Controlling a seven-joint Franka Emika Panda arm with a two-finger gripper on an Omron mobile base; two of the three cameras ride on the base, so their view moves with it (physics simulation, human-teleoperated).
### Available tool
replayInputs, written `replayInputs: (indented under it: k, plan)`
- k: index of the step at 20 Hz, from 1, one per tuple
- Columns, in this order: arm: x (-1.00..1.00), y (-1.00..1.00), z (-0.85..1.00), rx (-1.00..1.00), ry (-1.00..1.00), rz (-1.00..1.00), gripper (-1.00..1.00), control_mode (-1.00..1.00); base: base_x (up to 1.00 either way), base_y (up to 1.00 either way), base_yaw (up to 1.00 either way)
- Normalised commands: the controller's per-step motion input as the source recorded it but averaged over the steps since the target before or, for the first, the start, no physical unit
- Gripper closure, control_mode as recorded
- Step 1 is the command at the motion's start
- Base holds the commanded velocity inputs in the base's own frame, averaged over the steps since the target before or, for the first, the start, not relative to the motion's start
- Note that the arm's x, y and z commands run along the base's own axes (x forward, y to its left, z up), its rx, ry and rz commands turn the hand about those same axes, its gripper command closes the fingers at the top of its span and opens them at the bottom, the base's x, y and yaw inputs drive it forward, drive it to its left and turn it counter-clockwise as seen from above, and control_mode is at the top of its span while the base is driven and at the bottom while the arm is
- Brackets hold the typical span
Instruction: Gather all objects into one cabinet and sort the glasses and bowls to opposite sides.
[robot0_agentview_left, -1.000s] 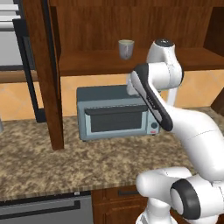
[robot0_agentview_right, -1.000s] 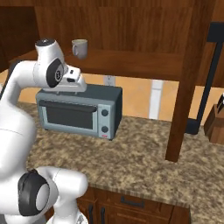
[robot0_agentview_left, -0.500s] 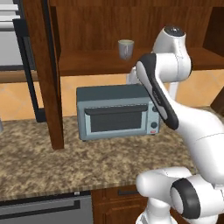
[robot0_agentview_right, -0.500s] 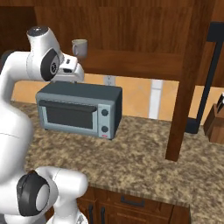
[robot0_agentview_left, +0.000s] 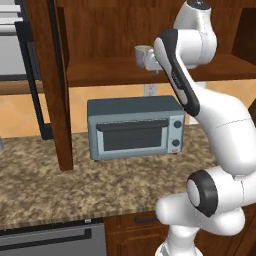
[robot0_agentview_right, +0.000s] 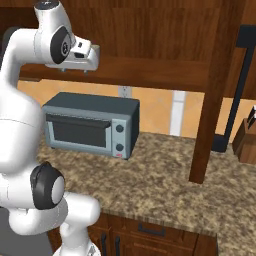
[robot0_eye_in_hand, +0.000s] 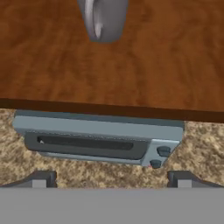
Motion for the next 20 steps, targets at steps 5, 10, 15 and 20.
replayInputs:
  k: [5,10,15,20]
  plan:
    - [0.40,0.30,0.03,-0.07,-0.03,-0.03,-1.00,-1.00,0.00,0.00,0.00]
    - [0.12,0.30,0.00,-0.04,-0.12,0.00,-1.00,-1.00,0.00,0.00,0.00]
    - [0.07,0.05,0.00,0.00,-0.07,0.00,-1.00,-1.00,0.00,0.00,0.00]
    - [0.17,0.00,-0.16,-0.01,-0.05,0.00,-1.00,-1.00,0.00,0.00,0.00]
